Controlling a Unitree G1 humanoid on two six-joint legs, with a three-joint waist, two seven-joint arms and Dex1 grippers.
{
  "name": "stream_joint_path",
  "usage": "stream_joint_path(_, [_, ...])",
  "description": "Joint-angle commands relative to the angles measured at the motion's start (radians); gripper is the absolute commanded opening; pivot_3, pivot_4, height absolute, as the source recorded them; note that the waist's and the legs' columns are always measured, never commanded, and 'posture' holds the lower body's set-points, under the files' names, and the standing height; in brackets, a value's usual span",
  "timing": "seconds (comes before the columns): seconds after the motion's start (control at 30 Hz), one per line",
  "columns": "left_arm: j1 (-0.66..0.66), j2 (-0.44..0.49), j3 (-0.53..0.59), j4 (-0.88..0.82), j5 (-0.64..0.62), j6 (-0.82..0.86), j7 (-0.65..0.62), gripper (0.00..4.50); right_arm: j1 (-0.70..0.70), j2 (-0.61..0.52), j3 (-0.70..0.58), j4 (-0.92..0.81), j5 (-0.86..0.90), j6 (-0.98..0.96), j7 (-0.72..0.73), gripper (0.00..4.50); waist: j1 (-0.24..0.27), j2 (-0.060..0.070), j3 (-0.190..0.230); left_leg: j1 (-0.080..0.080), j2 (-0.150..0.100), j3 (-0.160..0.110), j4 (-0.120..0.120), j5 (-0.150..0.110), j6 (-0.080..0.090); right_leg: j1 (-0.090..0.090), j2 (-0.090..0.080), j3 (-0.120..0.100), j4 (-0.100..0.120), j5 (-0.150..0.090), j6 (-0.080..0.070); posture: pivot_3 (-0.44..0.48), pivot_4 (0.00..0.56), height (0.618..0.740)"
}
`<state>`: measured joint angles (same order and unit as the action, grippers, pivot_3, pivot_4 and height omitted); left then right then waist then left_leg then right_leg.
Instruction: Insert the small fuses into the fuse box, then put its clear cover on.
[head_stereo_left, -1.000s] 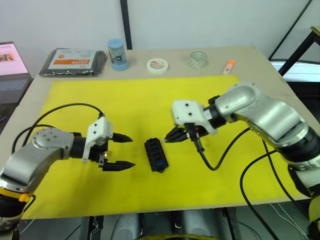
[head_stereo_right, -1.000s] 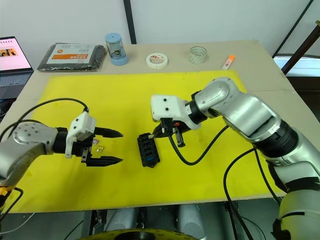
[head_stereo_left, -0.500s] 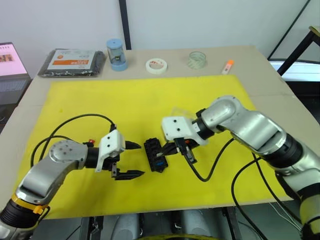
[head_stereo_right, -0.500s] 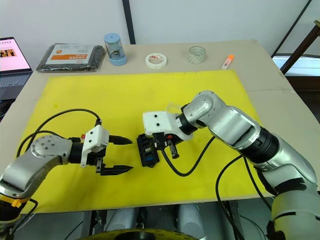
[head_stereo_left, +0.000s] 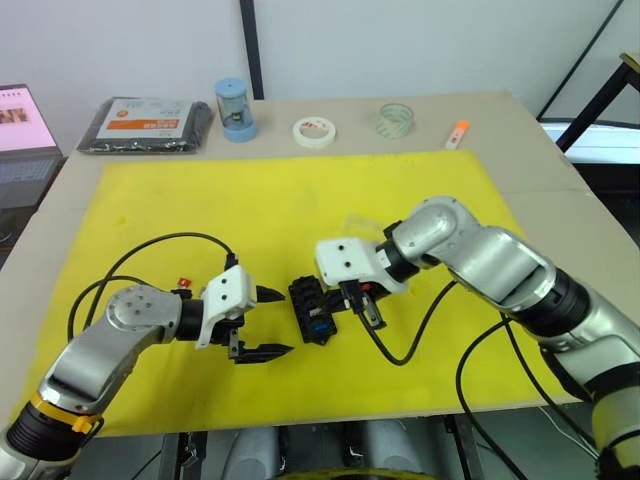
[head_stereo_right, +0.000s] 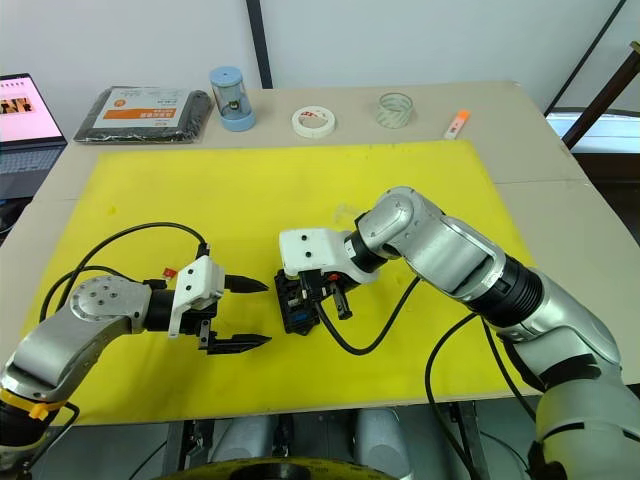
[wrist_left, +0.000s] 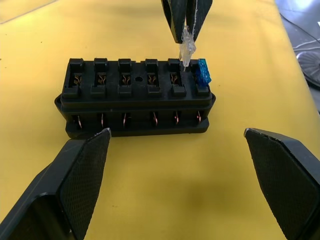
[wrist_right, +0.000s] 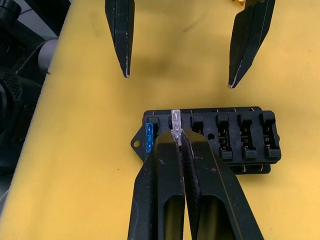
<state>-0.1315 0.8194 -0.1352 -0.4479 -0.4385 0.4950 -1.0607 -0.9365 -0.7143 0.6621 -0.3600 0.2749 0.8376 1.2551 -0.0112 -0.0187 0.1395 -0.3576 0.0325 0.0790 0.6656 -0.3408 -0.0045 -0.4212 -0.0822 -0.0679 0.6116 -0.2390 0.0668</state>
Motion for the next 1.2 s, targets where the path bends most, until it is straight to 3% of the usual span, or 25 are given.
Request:
stream_joint_path(0.03, [-0.006,-0.005,0.002,-0.033,0.004,-0.012,0.006,4.49,-0.002,0.008,-0.004,-0.002,-0.021,-0.015,0.008,0.00,0.000,0.000,0.000,0.000,0.000,0.000,0.000,0.000,0.000,0.000,0.000,0.000,0.000,0.000,0.000,0.000,0.150,0.740])
stream_joint_path(1.2, [0.007,-0.004,0.015,-0.044,0.001,-0.003,0.021,4.49,0.041,0.034,0.004,0.040,-0.104,-0.062,0.042,0.00,0.000,0.000,0.000,0.000,0.000,0.000,0.000,0.001,-0.001,0.001,0.000,0.000,0.001,0.000,0.000,0.000,0.150,0.740])
